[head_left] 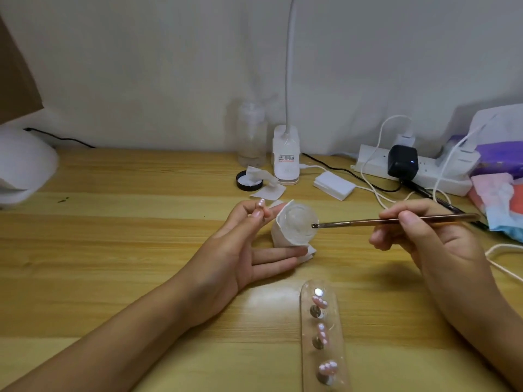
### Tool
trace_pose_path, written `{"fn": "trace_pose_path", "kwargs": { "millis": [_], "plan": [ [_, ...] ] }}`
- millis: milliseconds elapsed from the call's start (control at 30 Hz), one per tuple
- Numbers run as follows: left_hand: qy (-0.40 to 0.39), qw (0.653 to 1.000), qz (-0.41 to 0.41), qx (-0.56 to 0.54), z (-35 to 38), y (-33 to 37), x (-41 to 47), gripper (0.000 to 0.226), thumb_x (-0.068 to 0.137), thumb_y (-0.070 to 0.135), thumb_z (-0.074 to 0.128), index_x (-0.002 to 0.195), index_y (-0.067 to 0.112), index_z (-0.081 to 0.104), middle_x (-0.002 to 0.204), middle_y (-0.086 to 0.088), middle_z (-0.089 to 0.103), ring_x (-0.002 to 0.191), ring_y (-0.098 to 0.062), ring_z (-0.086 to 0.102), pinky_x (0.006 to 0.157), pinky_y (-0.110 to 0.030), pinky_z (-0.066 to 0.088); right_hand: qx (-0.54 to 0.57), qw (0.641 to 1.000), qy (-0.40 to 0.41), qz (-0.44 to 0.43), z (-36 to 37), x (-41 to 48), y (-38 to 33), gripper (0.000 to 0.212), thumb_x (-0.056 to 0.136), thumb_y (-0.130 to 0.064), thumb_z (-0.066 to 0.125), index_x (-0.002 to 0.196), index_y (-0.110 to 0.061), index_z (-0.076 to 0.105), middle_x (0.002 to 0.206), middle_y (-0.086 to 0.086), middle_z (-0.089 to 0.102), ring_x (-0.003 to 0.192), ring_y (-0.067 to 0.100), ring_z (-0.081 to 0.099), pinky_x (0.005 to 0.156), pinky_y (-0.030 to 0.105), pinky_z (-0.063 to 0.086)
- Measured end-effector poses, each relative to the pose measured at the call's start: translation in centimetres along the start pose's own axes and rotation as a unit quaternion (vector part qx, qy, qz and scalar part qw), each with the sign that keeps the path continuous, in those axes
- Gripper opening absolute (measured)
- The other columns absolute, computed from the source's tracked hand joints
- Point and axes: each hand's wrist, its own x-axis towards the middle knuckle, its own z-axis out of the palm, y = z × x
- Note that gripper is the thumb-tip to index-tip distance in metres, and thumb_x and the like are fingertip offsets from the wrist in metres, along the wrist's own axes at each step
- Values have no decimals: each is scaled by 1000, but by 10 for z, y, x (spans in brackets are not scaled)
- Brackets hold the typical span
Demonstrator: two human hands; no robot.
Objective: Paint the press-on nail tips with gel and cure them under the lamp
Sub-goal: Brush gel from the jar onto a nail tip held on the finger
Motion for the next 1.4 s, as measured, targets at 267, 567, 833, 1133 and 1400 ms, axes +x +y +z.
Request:
{"fn": "trace_pose_path", "kwargs": {
  "millis": [267,567,833,1133,1400],
  "plan": [
    [8,1000,-8,0,-1,1,-1,12,95,31,48,92,22,55,137,4,58,105,-47,64,90,-47,55,17,999,33,2,-3,2,7,23,99,-5,42,91,-7,63,72,10,68,69,16,65,68,21,54],
    [-19,998,-48,-30,-9,4,-2,9,98,29,50,92,23,52,142,-11,52,109,-52,60,88,-48,55,107,994,7,-6,-11,7,11,36,85,-9,41,86,-22,74,87,0,67,82,20,68,77,24,55],
    [-13,998,-49,-34,-9,4,-1,16,101,28,47,89,23,57,141,-10,53,110,-51,60,90,-50,54,90,995,-22,24,-7,6,12,33,80,-8,44,84,-20,74,86,4,68,87,22,68,81,24,55],
    [-9,999,-39,-14,-5,4,-3,14,99,29,47,89,24,56,141,-9,52,108,-48,62,87,-47,56,74,996,-22,39,-10,6,12,30,79,-9,43,81,-17,71,84,4,67,84,20,66,80,24,55],
    [147,977,93,120,2,-8,-9,9,77,40,59,78,36,67,89,7,58,57,-2,47,48,-16,41,136,990,5,40,-14,10,12,27,84,-11,47,81,-22,71,82,-1,64,80,13,64,75,21,54]
  ]
}}
